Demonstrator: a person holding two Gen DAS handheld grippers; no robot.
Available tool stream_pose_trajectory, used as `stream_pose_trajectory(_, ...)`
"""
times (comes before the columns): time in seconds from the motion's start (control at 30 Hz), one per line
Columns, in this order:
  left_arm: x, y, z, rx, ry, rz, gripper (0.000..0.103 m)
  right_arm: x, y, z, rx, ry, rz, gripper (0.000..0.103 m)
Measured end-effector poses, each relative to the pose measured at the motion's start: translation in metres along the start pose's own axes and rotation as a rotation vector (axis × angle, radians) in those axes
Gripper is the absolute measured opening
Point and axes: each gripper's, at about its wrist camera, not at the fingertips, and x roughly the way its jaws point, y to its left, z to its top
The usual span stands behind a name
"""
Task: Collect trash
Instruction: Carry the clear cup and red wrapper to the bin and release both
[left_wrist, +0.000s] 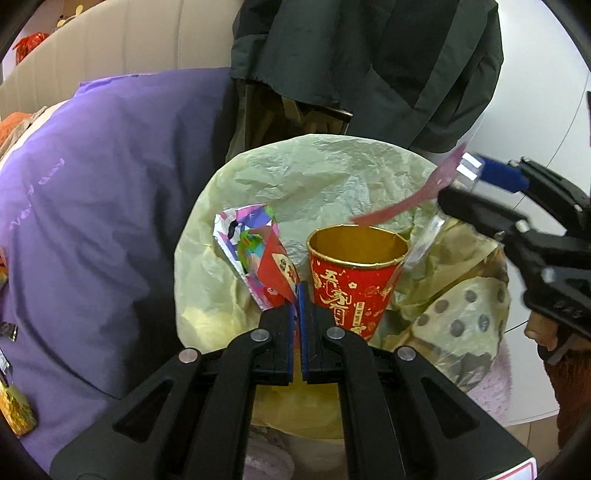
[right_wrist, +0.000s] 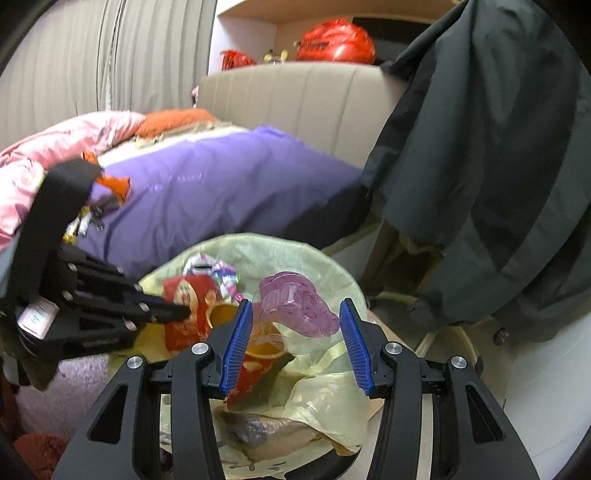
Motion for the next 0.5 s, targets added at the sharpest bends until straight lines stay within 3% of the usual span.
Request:
stream_pose_trajectory(0.23,0.001,0.017,-0.002,-0.07,0.006,-0.085,0.002,0.021,-0.002,-0.005,0.007,0.056,0.011,0.046)
stream_pose_trajectory(0.5,-0.009,0.017,-0.004,-0.079,-0.007,-0.112,0.002,0.021,-0.01,-0.006,0.029,0.055,0.003,0.046)
